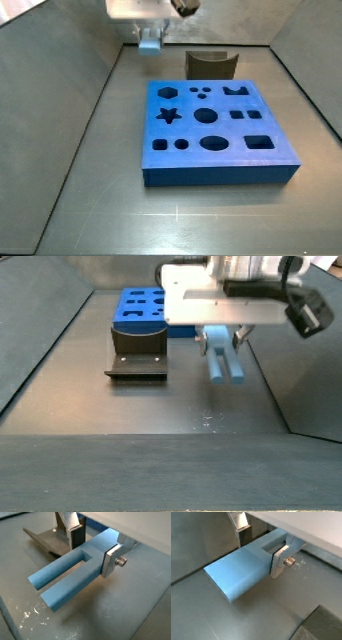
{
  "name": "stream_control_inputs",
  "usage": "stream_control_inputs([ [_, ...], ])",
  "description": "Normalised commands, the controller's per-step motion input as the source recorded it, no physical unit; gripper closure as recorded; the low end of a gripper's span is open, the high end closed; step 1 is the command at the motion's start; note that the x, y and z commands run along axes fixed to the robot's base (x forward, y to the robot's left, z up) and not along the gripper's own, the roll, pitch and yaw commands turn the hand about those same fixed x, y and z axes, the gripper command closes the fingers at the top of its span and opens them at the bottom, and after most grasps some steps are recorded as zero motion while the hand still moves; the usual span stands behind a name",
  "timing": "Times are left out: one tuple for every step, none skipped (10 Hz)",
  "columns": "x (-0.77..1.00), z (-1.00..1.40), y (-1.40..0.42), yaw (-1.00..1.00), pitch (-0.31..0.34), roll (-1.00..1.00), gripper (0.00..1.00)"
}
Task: Pick up the square-circle object. Move up. Rotate the square-circle object. Place the square-circle object on the fixture. Regrasp the square-circle object. Move to above the board. Insert the square-circle object.
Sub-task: Rotate the square-circle object.
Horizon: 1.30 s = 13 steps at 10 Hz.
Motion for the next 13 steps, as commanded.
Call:
stream_control_inputs([
  [0.04,-1.00,0.00,0.04,-0.030,-0.04,1.00],
  [0.05,-0.87,0.00,0.03,-0.033,-0.06,1.00],
  [0.05,-0.73,0.00,0.03,-0.035,-0.07,1.00],
  [0.04,-0.56,0.01,0.03,-0.042,-0.09,1.00],
  [0.04,-0.47,0.01,0.03,-0.050,-0.10,1.00],
  [0.04,-0.28,0.01,0.03,-0.064,-0.11,1.00],
  [0.03,-0.20,0.01,0.03,-0.066,-0.12,1.00],
  [0.00,0.00,0.00,0.00,0.000,0.00,0.00],
  [0.00,1.00,0.00,0.00,0.000,0.00,0.00],
  [-0.01,1.00,0.00,0.00,0.014,0.00,0.00],
  [-0.01,1.00,0.00,0.00,0.028,0.00,0.00],
  [-0.01,1.00,0.00,-0.01,0.055,0.01,0.00],
  [-0.01,1.00,0.00,-0.01,0.072,0.02,0.00],
])
